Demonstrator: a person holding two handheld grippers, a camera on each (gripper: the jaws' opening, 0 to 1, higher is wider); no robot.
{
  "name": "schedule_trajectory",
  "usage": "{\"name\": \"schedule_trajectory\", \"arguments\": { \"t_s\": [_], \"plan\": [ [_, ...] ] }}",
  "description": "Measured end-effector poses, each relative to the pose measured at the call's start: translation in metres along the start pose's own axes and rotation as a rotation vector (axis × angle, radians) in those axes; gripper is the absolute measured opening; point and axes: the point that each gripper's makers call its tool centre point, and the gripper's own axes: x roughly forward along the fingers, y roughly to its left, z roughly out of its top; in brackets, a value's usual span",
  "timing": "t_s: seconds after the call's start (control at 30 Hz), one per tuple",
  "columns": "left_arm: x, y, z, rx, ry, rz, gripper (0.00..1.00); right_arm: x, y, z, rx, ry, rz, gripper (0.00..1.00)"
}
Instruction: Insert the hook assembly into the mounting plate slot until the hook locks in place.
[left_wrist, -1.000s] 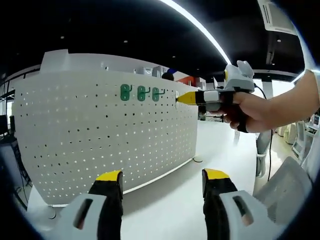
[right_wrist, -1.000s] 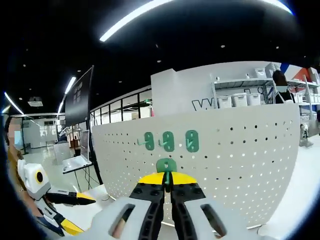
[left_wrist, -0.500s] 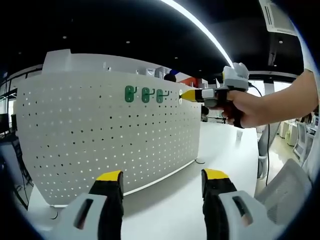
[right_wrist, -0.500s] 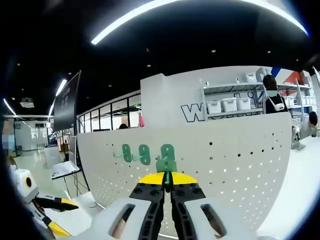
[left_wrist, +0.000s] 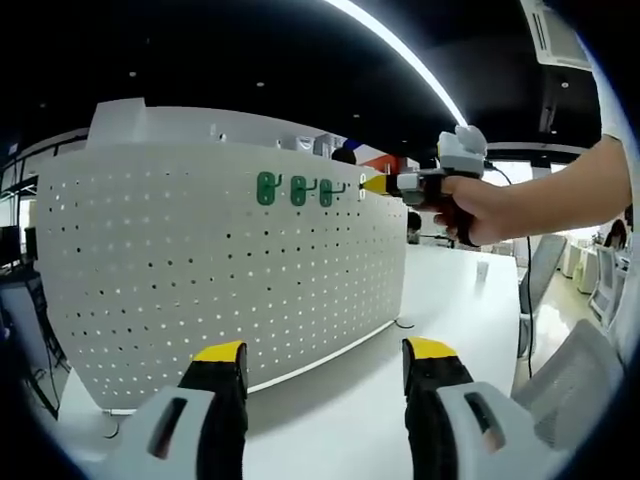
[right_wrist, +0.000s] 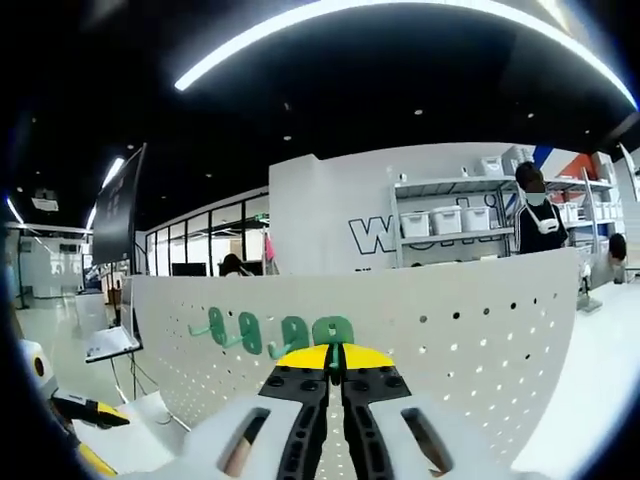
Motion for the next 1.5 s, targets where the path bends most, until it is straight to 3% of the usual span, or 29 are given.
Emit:
{"name": "schedule_trajectory", "arguments": {
  "t_s": [0.87,1.5],
  "plan": [
    [0.001,0.014,-0.007,-0.018,0.021,0.038,0.63,0.023,-0.009,-0.001,-0.018,-0.010,-0.004,0.00],
    [0.002,0.017,-0.011,-0.028,0.031,0.045,0.62,0.025,-0.011,-0.006,-0.018,-0.002,-0.046,0.00]
  ]
}}
